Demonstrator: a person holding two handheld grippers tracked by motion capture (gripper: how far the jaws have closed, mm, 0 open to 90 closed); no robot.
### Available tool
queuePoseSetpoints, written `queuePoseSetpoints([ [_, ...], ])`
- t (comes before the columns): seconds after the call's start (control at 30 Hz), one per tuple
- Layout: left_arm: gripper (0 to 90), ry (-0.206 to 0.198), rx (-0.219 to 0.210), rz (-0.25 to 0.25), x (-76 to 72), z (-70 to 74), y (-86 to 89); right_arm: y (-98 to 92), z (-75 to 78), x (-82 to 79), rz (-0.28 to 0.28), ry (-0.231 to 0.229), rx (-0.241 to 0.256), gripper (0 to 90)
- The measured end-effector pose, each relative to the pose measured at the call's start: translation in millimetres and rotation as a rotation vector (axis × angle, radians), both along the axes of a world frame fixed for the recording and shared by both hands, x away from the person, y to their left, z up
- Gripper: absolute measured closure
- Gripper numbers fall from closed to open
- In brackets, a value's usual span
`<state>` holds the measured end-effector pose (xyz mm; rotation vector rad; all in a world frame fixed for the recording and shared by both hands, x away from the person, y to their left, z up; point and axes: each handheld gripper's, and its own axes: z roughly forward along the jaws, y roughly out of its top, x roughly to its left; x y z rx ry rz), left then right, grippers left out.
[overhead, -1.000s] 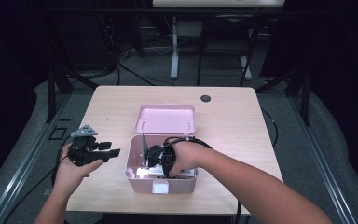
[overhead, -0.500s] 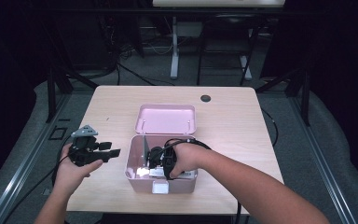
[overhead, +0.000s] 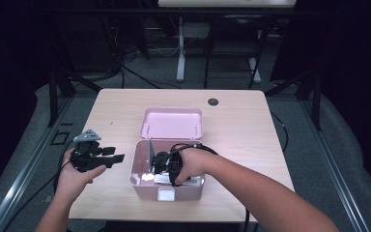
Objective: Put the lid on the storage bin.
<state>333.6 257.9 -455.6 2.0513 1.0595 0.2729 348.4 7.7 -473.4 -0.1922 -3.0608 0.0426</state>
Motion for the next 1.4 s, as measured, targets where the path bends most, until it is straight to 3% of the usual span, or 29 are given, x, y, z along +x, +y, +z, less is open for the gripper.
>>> queuePoseSetpoints([
  [0.5,48.0,-0.001,-0.001,0.001,0.1,-0.4,-0.5,-2.5,4.2,-3.6,0.040,-0.010,0.023,61.6],
  [0.97,48.0,-0.002,-0.001,0.003,-0.1,-0.5,-0.7,-3.0,5.9,-2.6,0.022,-0.007,0.032,58.1],
  [1.4,48.0,0.002,-0.007,0.001,-0.8,-0.5,-2.1,-11.4,32.1,-4.5,-0.008,-0.045,0.103,53.2],
])
